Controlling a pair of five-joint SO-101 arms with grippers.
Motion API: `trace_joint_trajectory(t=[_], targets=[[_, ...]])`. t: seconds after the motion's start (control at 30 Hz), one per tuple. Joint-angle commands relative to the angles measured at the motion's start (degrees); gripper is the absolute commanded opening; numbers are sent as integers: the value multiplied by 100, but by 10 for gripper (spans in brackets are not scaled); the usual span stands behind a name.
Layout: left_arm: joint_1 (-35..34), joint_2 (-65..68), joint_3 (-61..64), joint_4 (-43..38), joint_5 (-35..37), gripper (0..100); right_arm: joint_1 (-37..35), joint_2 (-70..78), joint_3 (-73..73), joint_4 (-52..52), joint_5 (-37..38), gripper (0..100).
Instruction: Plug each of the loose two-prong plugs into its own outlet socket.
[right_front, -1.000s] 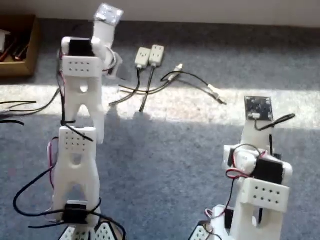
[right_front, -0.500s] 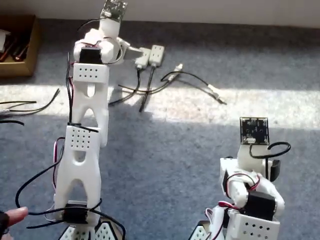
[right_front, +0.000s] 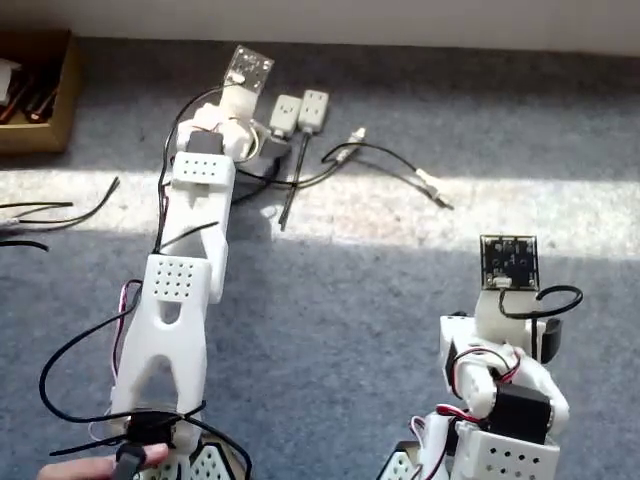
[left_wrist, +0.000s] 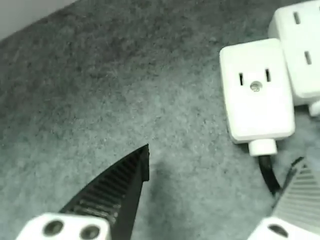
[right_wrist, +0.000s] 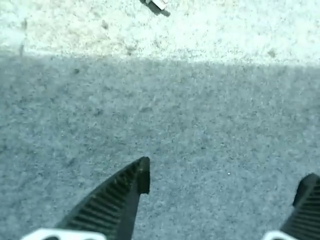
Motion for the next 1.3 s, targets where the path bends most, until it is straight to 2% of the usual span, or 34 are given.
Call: trace_joint_trajectory(t=[0.0,0.13,0.17,0.23,0.33,0.53,0.63,0.87,1.03,1.13,1.27], targets=[[224,-4,4,176,-88,306,-48,4,-40,-101,79,433],[286,-40,-101,967,-97,31,-48,4,-40,-101,79,433],[286,-22,-233,1169,-97,0,-57,4,-40,-101,79,433],[286,4,-453,1635,-97,43,-57,4,-40,-101,88,433],[312,-4,-716,2259,-97,11,-57,4,-31,-101,88,433],[101,-22,-1297,2804,-97,5,-57,13,-31,-92,123,433],[-66,-171,-1446,3174,-97,5,-57,13,127,-13,413,433],[-321,-1754,-1429,4325,-97,5,-57,13,251,-22,466,433],[-154,-3345,-1358,4862,-334,5,-57,13,286,-22,466,433],[-75,-4110,-673,4914,-360,5,-57,13,286,-22,475,433],[84,-5209,1042,4914,-448,5,-57,13,295,-22,475,433]])
